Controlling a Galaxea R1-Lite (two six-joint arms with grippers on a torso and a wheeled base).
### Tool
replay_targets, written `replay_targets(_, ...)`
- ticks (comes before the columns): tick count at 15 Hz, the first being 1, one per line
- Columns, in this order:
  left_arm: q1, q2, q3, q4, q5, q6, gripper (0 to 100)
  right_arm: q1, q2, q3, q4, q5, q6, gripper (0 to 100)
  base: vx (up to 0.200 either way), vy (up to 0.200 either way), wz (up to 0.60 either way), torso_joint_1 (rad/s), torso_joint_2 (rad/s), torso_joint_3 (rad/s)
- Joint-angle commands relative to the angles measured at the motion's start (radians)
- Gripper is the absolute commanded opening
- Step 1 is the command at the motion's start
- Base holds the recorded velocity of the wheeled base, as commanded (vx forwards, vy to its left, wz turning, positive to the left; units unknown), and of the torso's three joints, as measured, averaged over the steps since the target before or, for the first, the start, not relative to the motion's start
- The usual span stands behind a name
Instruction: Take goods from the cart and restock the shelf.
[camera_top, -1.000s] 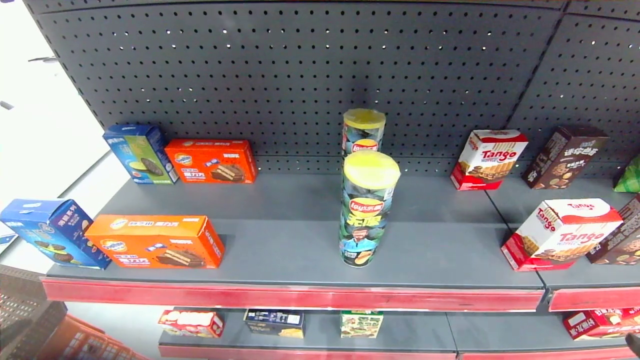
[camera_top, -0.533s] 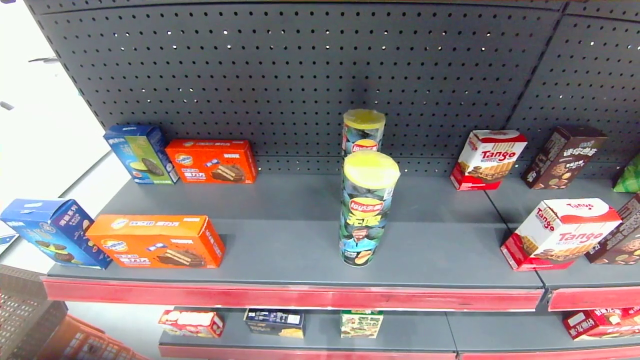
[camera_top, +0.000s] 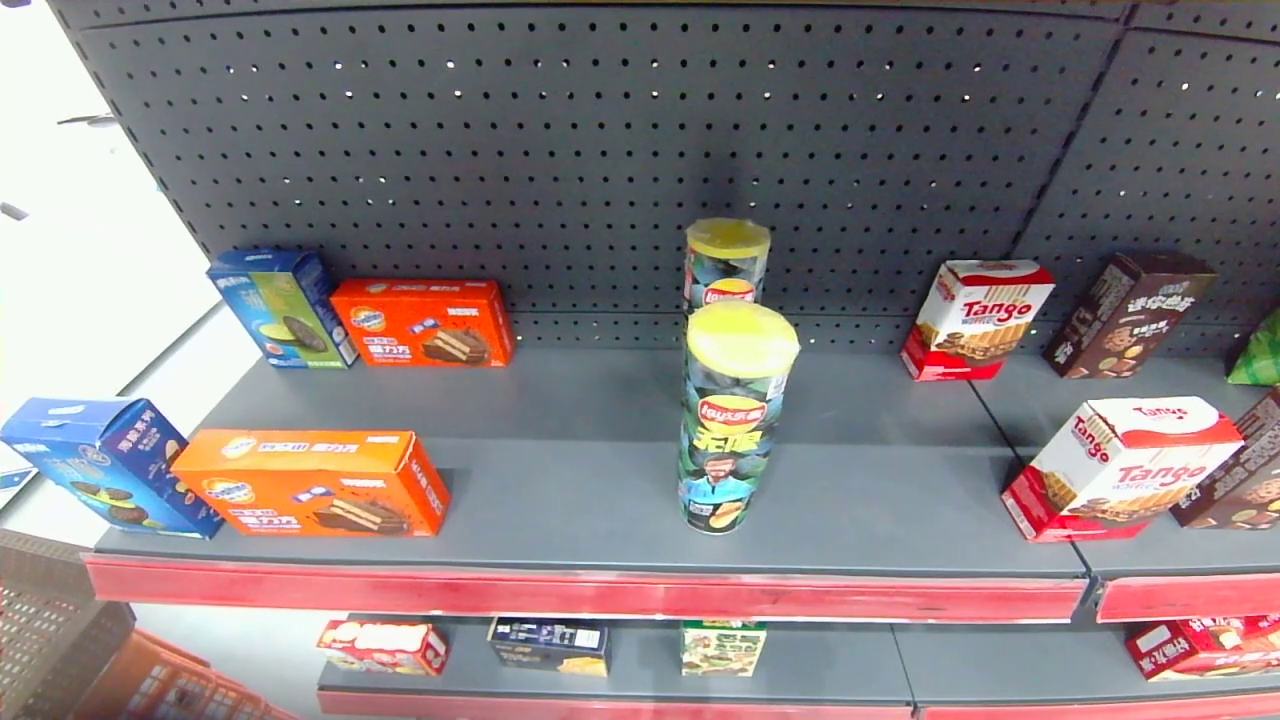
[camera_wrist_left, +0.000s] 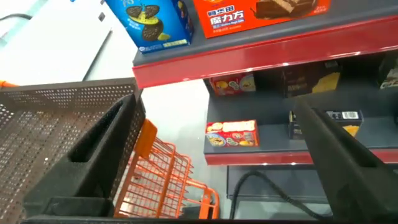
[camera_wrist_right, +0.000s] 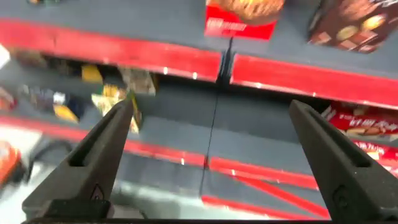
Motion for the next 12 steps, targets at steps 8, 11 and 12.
replay_targets(8,0.0,-0.002,-0.002,0.002,-0.004,0.004,100,-0.383,-0.109,0.003,-0.007,0.027,0.016,100,0.0,0.0,0.0,0.0,0.0,0.0)
replay_targets(11,0.0,-0.002,-0.002,0.002,-0.024,-0.003,100,-0.383,-0.109,0.033,-0.017,0.315,0.013,100,0.0,0.0,0.0,0.0,0.0,0.0)
replay_targets(12,0.0,-0.002,-0.002,0.002,-0.026,-0.005,100,-0.383,-0.109,0.029,-0.004,0.306,0.029,100,0.0,0.0,0.0,0.0,0.0,0.0)
